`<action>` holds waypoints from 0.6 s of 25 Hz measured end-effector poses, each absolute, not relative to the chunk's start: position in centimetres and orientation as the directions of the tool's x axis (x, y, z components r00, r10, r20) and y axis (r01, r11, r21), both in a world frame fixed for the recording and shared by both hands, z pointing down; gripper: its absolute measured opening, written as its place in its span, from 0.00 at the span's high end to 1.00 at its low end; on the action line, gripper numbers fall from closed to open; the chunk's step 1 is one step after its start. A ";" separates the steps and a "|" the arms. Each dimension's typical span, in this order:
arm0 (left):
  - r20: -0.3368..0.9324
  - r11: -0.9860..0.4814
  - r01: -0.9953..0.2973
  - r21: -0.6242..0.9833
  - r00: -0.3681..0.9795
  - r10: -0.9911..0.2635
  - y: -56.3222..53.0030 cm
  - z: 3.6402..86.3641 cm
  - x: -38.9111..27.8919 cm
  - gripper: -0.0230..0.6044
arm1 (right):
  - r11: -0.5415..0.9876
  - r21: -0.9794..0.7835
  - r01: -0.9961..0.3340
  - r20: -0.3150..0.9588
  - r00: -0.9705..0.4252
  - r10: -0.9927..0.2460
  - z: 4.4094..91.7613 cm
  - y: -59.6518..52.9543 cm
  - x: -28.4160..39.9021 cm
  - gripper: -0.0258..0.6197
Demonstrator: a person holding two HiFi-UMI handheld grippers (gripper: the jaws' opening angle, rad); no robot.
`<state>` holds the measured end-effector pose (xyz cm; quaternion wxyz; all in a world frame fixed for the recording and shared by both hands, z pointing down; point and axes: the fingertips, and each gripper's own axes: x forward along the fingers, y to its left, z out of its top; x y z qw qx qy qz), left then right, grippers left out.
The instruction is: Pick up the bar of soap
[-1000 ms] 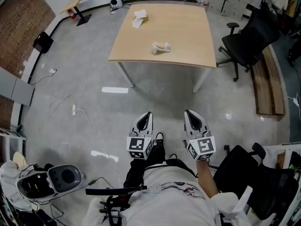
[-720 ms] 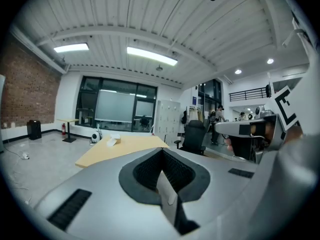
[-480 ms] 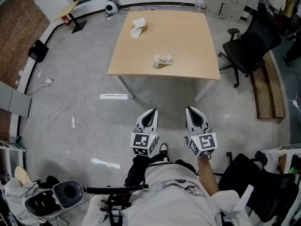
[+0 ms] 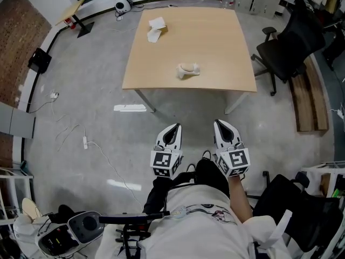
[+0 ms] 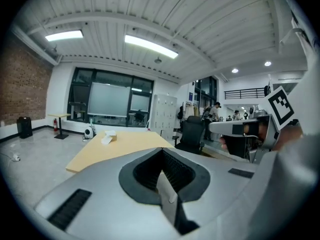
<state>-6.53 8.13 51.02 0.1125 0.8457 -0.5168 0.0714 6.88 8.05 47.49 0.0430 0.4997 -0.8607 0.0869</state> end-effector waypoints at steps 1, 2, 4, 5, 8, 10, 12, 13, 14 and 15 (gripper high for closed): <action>0.240 -0.435 -0.893 0.118 0.451 -0.860 7.6 51.2 -6.6 0.96 | 0.493 -0.107 -0.864 0.163 -0.504 -0.848 47.6 7.5 6.7 0.96; 0.243 -0.429 -0.895 0.118 0.445 -0.862 7.0 51.4 -6.7 0.96 | 0.501 -0.107 -0.859 0.163 -0.512 -0.843 47.8 6.8 6.5 0.96; 0.247 -0.417 -0.902 0.114 0.433 -0.867 5.6 51.7 -6.9 0.96 | 0.518 -0.111 -0.848 0.162 -0.530 -0.833 48.1 5.1 6.2 0.96; 0.250 -0.409 -0.906 0.112 0.424 -0.870 4.9 51.9 -7.0 0.96 | 0.526 -0.114 -0.843 0.163 -0.538 -0.827 48.4 4.1 6.1 0.96; 0.264 -0.376 -0.921 0.101 0.389 -0.883 2.2 52.4 -7.5 0.96 | 0.548 -0.123 -0.828 0.165 -0.561 -0.811 49.1 1.0 5.8 0.96; 0.269 -0.353 -0.931 0.093 0.365 -0.891 -0.2 52.3 -7.9 0.96 | 0.564 -0.127 -0.816 0.159 -0.578 -0.800 49.0 -1.4 5.7 0.96; 0.264 -0.343 -0.936 0.082 0.353 -0.898 -2.9 51.7 -7.8 0.96 | 0.579 -0.130 -0.805 0.147 -0.593 -0.792 48.6 -4.1 5.7 0.96; 0.258 -0.343 -0.936 0.077 0.351 -0.900 -4.2 51.3 -7.5 0.96 | 0.583 -0.131 -0.802 0.142 -0.597 -0.789 48.4 -5.4 5.9 0.96; 0.252 -0.342 -0.937 0.072 0.349 -0.903 -5.4 50.9 -7.1 0.96 | 0.586 -0.135 -0.799 0.140 -0.601 -0.787 48.3 -6.6 6.2 0.96; 0.247 -0.342 -0.937 0.069 0.348 -0.904 -6.5 50.6 -6.8 0.96 | 0.589 -0.140 -0.796 0.140 -0.605 -0.784 48.3 -7.7 6.4 0.96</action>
